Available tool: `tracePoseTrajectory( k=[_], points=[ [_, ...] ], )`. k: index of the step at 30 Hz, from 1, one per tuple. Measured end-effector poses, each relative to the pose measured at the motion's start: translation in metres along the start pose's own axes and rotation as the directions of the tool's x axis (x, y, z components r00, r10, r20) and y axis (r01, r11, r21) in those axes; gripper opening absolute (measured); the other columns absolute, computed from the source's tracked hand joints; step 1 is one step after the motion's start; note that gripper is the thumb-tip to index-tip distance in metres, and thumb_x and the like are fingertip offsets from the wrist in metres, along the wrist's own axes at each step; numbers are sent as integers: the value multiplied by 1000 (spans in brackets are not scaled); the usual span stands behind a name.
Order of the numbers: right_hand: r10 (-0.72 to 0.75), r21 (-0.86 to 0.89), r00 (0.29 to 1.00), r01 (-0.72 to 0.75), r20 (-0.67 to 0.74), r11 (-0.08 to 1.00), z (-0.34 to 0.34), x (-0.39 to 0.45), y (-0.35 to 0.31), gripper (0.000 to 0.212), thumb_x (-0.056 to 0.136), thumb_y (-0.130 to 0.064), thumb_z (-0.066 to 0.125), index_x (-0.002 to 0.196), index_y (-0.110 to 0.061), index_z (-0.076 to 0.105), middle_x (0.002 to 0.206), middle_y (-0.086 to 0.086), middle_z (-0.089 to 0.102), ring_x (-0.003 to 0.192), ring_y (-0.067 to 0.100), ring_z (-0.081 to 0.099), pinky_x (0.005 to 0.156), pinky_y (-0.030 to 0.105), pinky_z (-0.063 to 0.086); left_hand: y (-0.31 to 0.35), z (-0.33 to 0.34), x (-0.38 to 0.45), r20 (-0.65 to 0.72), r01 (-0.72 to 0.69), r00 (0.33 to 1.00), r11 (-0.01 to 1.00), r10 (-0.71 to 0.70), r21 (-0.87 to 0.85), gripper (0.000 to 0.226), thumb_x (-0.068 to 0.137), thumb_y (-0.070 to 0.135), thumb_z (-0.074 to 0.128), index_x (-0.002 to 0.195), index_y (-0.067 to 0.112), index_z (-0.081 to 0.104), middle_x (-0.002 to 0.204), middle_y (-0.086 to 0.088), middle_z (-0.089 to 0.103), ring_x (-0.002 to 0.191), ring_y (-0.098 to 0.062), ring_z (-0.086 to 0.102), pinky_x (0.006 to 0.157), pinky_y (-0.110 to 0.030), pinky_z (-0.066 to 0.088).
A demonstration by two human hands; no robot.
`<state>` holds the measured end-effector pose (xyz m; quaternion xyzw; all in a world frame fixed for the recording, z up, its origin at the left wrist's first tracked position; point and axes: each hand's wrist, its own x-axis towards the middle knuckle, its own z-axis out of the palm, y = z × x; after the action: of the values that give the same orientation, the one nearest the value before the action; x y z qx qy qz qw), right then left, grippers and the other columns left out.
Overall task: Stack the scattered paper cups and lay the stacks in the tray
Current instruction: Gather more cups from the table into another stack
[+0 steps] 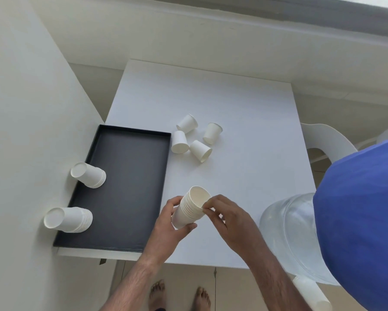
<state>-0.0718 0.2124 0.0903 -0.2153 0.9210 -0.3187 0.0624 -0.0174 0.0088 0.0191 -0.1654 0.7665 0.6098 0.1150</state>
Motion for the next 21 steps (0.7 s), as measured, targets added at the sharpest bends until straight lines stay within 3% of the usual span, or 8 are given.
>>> tracePoseTrajectory(
  k=[3,6,8,12,14,18,21],
  points=[
    [82,127,994,-91,69,988,6,3,-1,5,105,-33,63,103,-32,68,108,-21,64,82,9,64,73,36,57,-3,0,1,-10,11,1000,1000,-11,-7,73,86,30,90,143,51,49,132,27,62,119,6,57,93,-24,49],
    [87,133,990,-101,110,986,9,7,2,5,104,-35,64,102,-33,68,108,-21,65,84,9,65,75,35,57,-8,-2,2,-14,33,999,999,-33,-19,73,86,28,91,141,52,50,129,27,64,118,4,59,92,-23,49],
    [96,228,987,-123,126,966,8,13,4,4,102,-33,67,102,-33,70,109,-19,66,81,12,65,74,35,57,-9,-2,2,-6,49,999,998,-49,-34,74,85,31,92,141,54,49,126,29,64,118,5,60,91,-22,50],
    [238,483,971,-216,16,849,3,33,12,6,100,-32,70,104,-36,72,111,-11,71,69,25,61,69,38,57,-8,0,5,-9,72,997,995,-73,-65,79,83,39,93,145,54,46,125,28,67,118,9,60,93,-24,49],
    [339,518,940,-277,-26,809,4,50,22,4,100,-31,69,100,-33,72,105,-12,73,71,24,65,68,35,58,-7,0,7,-9,75,997,994,-76,-74,80,83,40,93,145,54,45,126,25,69,121,7,61,94,-24,48],
    [530,545,848,-447,7,709,22,99,47,9,99,-29,69,94,-22,74,89,-8,74,68,7,71,68,36,57,-8,-1,9,-10,73,997,995,-74,-72,81,83,39,93,145,55,44,129,27,68,123,8,60,93,-23,47],
    [645,597,764,-533,33,600,43,135,64,16,97,-29,69,98,-14,73,93,3,76,63,8,69,63,32,52,-9,-3,12,-17,75,997,994,-77,-82,82,83,37,94,145,54,44,132,26,65,125,4,62,93,-25,50]
  ],
)
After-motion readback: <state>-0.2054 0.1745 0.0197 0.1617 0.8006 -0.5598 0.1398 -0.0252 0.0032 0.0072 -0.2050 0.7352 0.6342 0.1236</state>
